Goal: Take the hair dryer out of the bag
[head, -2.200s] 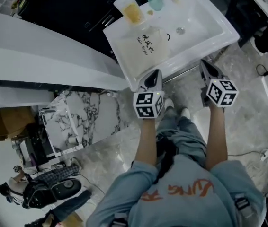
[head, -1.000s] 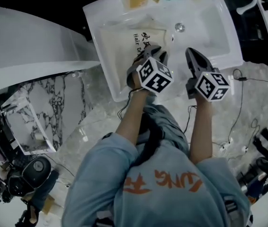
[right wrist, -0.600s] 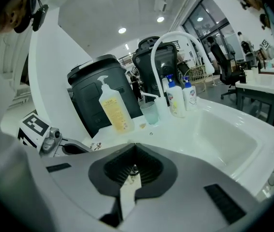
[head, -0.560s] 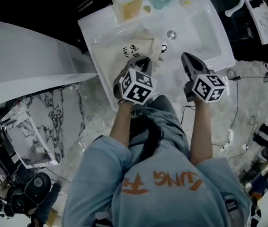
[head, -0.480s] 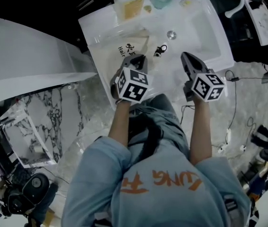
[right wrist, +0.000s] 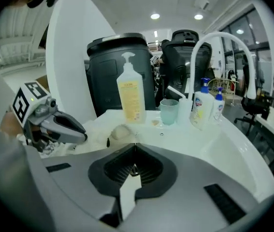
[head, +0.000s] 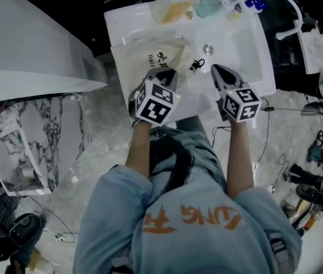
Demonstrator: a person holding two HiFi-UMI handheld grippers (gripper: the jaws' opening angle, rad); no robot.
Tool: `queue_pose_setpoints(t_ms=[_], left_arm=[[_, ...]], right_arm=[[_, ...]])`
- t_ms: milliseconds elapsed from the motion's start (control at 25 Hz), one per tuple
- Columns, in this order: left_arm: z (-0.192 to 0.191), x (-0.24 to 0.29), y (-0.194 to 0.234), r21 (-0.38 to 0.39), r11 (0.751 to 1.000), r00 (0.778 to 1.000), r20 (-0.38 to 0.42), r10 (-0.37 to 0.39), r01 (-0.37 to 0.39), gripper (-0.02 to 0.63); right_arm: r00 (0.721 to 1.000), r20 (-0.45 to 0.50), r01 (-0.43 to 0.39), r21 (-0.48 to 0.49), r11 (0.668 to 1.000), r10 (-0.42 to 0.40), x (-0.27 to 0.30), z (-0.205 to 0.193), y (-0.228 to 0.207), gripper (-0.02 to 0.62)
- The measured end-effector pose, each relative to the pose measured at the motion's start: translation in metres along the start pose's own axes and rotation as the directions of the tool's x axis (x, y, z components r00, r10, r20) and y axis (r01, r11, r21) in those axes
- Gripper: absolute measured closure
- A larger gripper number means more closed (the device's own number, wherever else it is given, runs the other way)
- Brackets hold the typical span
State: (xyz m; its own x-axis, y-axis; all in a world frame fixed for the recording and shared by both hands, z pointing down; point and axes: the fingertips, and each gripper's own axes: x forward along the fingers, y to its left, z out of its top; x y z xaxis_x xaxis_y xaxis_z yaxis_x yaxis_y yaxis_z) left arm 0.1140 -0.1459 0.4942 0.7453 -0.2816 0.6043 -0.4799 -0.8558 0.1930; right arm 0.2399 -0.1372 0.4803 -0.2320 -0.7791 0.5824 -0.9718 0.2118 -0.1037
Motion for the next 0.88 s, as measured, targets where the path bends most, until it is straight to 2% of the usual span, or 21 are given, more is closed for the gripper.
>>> queue_pose_setpoints(t_ms=[80,200,320,400,600,720,800,880], left_arm=[[0.002,-0.001,-0.005,-0.008,1.0,1.0,0.016,-0.014,0.014,0.598],[-0.001,-0.005,-0.009,-0.006,1.0,0.999,0.025,-0.031,0.031,0.598],[-0.006,-0.007,-0.007,-0.006,0.999,0.999,0.025,-0.042,0.042,0.598],[-0.007,-0.007,-0.006,-0.013,0.999,0.999,0.028,-0.044,0.045,0.598],[-0.014,-0.01,-0.001,-0.032,0.997,0.997,0.038,-0.065,0.066,0.598],[-0.02,-0.012,-0.002,-0.039,0.995,0.995,0.035,-0.094,0.095,0.598],[-0.025,-0.011,-0.004,-0.043,0.992,0.993,0.028,-0.115,0.116,0.598],[-0.029,-0.01,-0.005,-0.054,0.99,0.991,0.024,-0.132,0.133,0.598]], right_arm=[[0.999,-0.048,-0.019,-0.08,0.997,0.015,0.012,-0.001,-0.001,0.585],[0.983,-0.167,-0.106,-0.225,0.968,0.069,0.037,-0.015,0.016,0.496],[0.946,-0.298,-0.233,-0.355,0.905,0.127,0.06,-0.031,0.039,0.416],[0.922,-0.341,-0.319,-0.404,0.857,0.183,0.071,-0.032,0.054,0.413],[0.84,-0.482,-0.5,-0.506,0.703,0.25,0.085,-0.037,0.081,0.365],[0.764,-0.584,-0.605,-0.497,0.622,0.275,0.085,-0.045,0.089,0.341],[0.718,-0.637,-0.654,-0.479,0.586,0.281,0.085,-0.052,0.091,0.319],[0.689,-0.669,-0.68,-0.464,0.568,0.277,0.089,-0.057,0.091,0.295]])
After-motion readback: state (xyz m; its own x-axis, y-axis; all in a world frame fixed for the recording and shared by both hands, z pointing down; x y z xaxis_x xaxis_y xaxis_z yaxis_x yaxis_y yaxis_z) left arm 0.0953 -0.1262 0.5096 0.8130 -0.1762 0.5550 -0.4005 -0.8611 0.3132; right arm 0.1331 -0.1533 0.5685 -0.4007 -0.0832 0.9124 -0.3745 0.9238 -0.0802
